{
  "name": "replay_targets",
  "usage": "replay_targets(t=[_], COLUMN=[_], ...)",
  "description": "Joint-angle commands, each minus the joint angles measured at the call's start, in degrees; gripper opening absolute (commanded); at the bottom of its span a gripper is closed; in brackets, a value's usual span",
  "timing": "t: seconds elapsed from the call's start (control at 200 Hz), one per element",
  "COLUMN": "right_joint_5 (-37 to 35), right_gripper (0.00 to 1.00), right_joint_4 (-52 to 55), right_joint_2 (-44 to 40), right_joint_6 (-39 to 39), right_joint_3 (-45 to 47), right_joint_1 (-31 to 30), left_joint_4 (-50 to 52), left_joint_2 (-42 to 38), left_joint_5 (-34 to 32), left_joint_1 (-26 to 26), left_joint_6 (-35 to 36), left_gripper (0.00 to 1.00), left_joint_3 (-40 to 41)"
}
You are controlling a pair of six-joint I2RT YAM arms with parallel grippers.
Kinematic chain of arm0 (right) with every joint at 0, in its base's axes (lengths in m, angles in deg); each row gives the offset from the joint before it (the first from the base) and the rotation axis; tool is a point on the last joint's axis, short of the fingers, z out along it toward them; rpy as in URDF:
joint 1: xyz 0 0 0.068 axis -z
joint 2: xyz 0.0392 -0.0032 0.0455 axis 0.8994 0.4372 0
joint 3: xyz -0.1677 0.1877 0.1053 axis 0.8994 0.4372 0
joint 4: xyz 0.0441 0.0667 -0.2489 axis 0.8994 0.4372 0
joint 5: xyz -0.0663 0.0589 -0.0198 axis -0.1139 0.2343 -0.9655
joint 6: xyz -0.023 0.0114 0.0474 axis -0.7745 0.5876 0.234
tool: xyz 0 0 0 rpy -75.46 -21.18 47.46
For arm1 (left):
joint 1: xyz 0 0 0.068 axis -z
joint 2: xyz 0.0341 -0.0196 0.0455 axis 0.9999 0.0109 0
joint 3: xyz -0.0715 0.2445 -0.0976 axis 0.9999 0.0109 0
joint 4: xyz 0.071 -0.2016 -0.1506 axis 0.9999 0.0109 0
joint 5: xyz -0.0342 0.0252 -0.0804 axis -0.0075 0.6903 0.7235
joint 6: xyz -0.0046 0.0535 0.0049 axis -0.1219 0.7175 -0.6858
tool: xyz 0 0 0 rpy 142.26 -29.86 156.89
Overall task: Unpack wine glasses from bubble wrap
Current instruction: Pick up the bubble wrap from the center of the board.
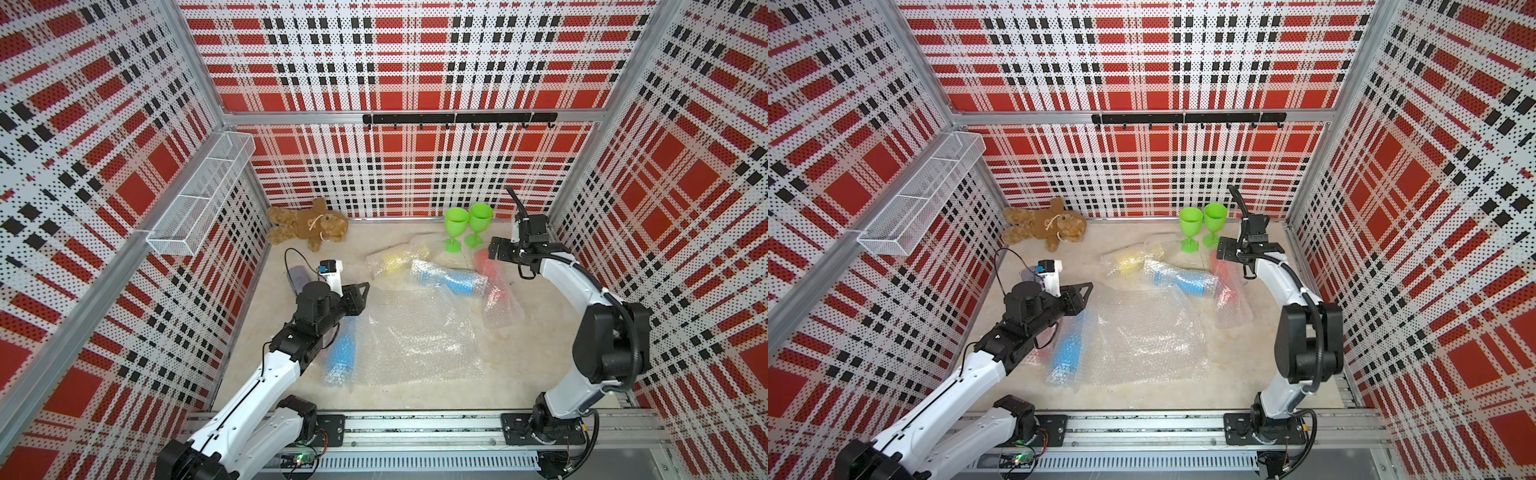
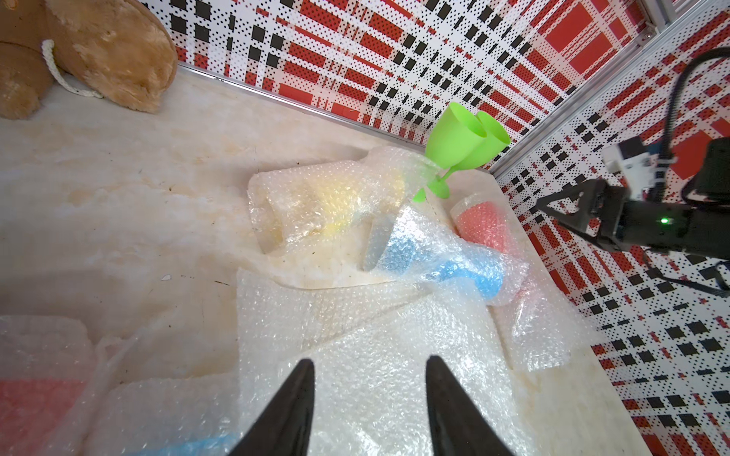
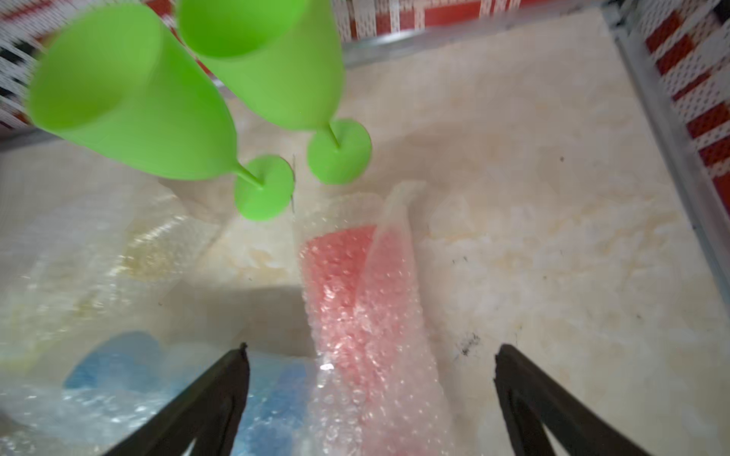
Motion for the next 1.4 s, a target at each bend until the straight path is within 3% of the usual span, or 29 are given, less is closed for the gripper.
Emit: replay_targets(t=[0.0,0.256,0.481,0.711,0.977,1.052,1.398], right_joint_5=[2.6,3.6,6.8,1.8,-10.5,-12.2,-10.5], right_gripper=[1.00,1.00,1.00,0.83,0.61,0.49,0.48], right_joint_4=[7.9,10.9,10.5,4.0,3.5,3.1,8.0], right_joint_2=[4.7,17.5,24.2,19.7,10.0,6.6,-6.5], right_joint_6=[-2.0,-3.7,-2.6,3.0,5.4,6.1,7.4], right_joint_3=[-4.8,-16.1,-17.9,-8.4,-2.6,-1.3,-2.7], right_joint_1=[0.1,2.1,2.3,2.3,2.3,2.3,-1.6], left_joint_4=[0.6,0.6,0.7,0.9,1.0,1.1,1.2], left_joint_2=[-1.7,-1.6,-1.8,-1.5,-0.6,-0.6,0.1], left_joint_5=[-0.5,-0.6,-0.9,-1.3,-1.1,-1.3,-1.6], left_joint_1=[0.5,1.1,0.3,-0.1,-0.5,-0.6,-0.7], left_joint_6=[0.4,0.4,0.2,0.1,0.0,0.1,0.1], left_gripper=[0.49,0.49,0.49,0.49,0.49,0.49,0.49], left_joint_3=[-0.6,-0.6,-0.7,-0.8,-0.8,-0.8,-0.8])
